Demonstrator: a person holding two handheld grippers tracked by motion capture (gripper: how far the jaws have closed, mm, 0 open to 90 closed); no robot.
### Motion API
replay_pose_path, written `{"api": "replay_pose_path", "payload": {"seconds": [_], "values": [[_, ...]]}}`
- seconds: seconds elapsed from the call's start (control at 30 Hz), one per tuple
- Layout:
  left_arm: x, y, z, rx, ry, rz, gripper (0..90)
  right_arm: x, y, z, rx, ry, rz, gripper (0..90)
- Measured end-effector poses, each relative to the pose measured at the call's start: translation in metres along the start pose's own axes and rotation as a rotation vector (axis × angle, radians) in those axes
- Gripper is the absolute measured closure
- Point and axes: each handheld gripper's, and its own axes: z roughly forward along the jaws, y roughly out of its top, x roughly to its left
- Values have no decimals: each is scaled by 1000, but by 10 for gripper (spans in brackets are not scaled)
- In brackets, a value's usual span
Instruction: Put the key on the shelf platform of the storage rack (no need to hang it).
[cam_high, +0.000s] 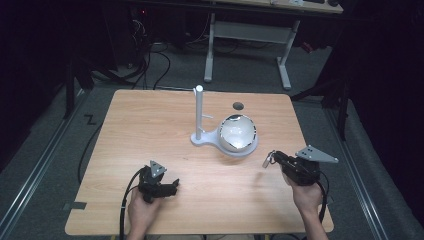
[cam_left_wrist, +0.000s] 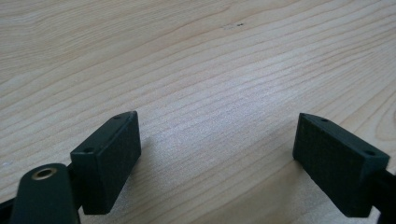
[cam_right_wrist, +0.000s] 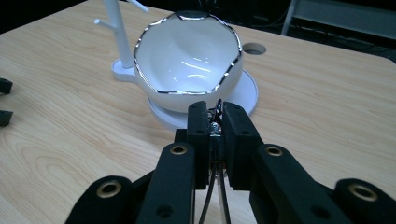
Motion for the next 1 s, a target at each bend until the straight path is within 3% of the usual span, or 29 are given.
{"api": "replay_pose_path", "payload": {"seconds": [0.6, 1.0], "values": [[0, 0, 0, 1, -1, 0, 155, 11, 30, 26, 4, 93, -17, 827], [0, 0, 0, 1, -1, 1, 155, 16, 59, 39, -1, 124, -44, 826]]}}
